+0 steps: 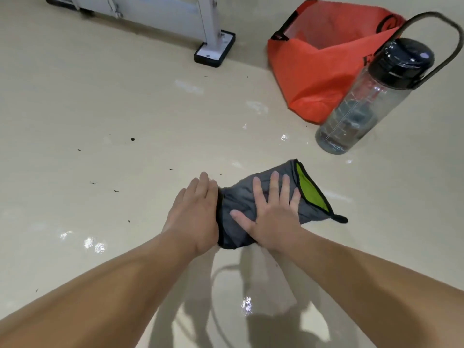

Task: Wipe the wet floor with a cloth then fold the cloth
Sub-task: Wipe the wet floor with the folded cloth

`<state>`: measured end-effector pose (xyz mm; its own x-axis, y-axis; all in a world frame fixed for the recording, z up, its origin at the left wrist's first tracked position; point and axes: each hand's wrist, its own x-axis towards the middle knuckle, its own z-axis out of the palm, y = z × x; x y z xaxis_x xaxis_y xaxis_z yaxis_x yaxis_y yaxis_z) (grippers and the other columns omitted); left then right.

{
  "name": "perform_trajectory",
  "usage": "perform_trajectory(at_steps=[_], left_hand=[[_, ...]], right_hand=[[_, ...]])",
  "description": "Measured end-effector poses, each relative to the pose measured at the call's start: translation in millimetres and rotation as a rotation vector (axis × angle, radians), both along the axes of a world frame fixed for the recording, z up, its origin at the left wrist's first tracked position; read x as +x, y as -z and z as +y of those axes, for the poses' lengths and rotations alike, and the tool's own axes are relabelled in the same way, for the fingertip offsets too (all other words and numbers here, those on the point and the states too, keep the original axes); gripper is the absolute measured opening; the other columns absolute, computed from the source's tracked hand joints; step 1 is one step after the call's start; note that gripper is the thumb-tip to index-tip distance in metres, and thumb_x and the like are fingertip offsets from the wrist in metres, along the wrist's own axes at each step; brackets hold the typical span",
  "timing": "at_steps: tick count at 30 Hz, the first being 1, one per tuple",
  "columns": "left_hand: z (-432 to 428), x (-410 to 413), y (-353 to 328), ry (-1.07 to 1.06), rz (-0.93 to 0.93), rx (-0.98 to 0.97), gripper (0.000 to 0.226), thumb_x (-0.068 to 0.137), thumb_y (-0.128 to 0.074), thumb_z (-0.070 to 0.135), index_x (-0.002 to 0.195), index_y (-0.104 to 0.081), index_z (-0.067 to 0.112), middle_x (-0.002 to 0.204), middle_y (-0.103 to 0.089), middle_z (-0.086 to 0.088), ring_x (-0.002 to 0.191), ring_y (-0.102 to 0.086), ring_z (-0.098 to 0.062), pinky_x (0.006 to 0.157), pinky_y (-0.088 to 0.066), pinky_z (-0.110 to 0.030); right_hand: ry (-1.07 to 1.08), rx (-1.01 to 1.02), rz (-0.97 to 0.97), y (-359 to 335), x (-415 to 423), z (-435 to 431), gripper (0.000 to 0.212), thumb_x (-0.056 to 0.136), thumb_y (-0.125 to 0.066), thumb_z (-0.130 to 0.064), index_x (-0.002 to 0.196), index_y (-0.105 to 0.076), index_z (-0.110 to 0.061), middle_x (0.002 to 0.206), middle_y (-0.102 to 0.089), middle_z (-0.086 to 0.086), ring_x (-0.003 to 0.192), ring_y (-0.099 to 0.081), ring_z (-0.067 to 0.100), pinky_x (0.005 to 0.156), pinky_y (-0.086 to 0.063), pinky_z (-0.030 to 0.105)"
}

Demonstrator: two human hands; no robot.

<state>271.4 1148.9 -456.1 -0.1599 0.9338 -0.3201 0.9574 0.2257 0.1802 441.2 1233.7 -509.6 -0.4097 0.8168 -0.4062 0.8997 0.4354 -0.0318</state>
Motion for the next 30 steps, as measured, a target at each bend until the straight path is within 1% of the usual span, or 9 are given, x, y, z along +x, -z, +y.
perform_trajectory(at_steps=[3,6,9,14,17,19,23,26,30], left_hand=[[0,-9,-6,-0.156,-0.043,0.017,0.073,0.083,-0.039,0.032,0.151,-0.020,0.011,0.162,-0.012,-0.014,0.144,-0.024,-0.030,0.118,-0.029,-0.039],[3,-9,-10,-0.228,-0.110,0.020,0.066,0.088,-0.052,0.020,0.148,-0.024,0.014,0.162,-0.012,-0.014,0.144,-0.023,-0.028,0.118,-0.027,-0.037],[10,-2,-15,-0.264,-0.151,0.028,0.062,0.092,-0.051,0.019,0.148,-0.026,0.014,0.165,-0.006,-0.013,0.149,-0.016,-0.027,0.122,-0.021,-0.033],[30,32,-27,-0.297,-0.267,0.012,0.074,0.100,-0.047,0.024,0.161,-0.008,0.013,0.170,0.010,-0.007,0.156,0.000,-0.022,0.126,-0.012,-0.032],[38,55,-28,-0.282,-0.275,0.029,0.068,0.098,-0.051,0.023,0.157,-0.022,0.010,0.166,-0.007,-0.013,0.151,-0.016,-0.027,0.123,-0.022,-0.034],[39,62,-25,-0.288,-0.276,0.049,0.051,0.091,-0.055,0.019,0.139,-0.041,0.009,0.152,-0.029,-0.016,0.137,-0.035,-0.030,0.114,-0.035,-0.038],[46,83,-25,-0.296,-0.340,0.079,0.026,0.083,-0.052,0.011,0.108,-0.047,0.015,0.117,-0.042,-0.005,0.109,-0.046,-0.027,0.087,-0.038,-0.031],[57,109,-27,-0.232,-0.331,0.054,0.022,0.083,-0.052,0.010,0.098,-0.040,0.021,0.108,-0.036,0.003,0.101,-0.042,-0.021,0.080,-0.033,-0.029],[80,154,-28,-0.058,-0.310,-0.012,0.031,0.089,-0.052,0.015,0.118,-0.042,0.019,0.126,-0.036,-0.001,0.123,-0.044,-0.025,0.094,-0.039,-0.031]], right_hand=[[-0.089,-0.039,0.035,2,-31,52,0.108,0.076,-0.005,-0.098,0.160,0.022,-0.036,0.166,0.034,0.013,0.151,0.035,0.037,0.121,0.017,0.062],[-0.138,-0.036,0.072,-1,-51,104,0.111,0.070,-0.010,-0.103,0.160,0.016,-0.044,0.169,0.030,0.006,0.153,0.033,0.032,0.123,0.015,0.060],[-0.077,-0.074,0.053,-8,-62,151,0.113,0.068,-0.016,-0.105,0.160,0.015,-0.047,0.169,0.029,0.005,0.154,0.030,0.032,0.123,0.014,0.060],[0.039,-0.041,0.054,-4,-58,155,0.107,0.074,-0.008,-0.100,0.161,0.015,-0.042,0.169,0.027,0.011,0.154,0.028,0.039,0.122,0.013,0.064],[0.039,0.036,0.118,6,-44,125,0.099,0.081,-0.005,-0.094,0.163,0.011,-0.040,0.171,0.020,0.013,0.155,0.023,0.041,0.122,0.011,0.065],[-0.044,0.059,0.148,9,-28,102,0.094,0.083,-0.003,-0.091,0.163,0.009,-0.041,0.171,0.019,0.011,0.155,0.022,0.039,0.122,0.012,0.063],[-0.302,0.042,0.150,6,36,65,0.107,0.069,0.029,-0.086,0.163,0.005,-0.042,0.172,0.015,0.011,0.157,0.020,0.037,0.124,0.006,0.062],[-0.408,0.019,0.246,6,97,60,0.095,0.082,0.004,-0.090,0.163,-0.014,-0.044,0.174,-0.002,0.006,0.160,0.007,0.031,0.126,-0.002,0.059],[-0.337,-0.023,0.134,-3,174,101,0.095,0.076,-0.008,-0.098,0.159,0.004,-0.054,0.172,0.019,-0.006,0.156,0.026,0.017,0.127,0.012,0.048]])
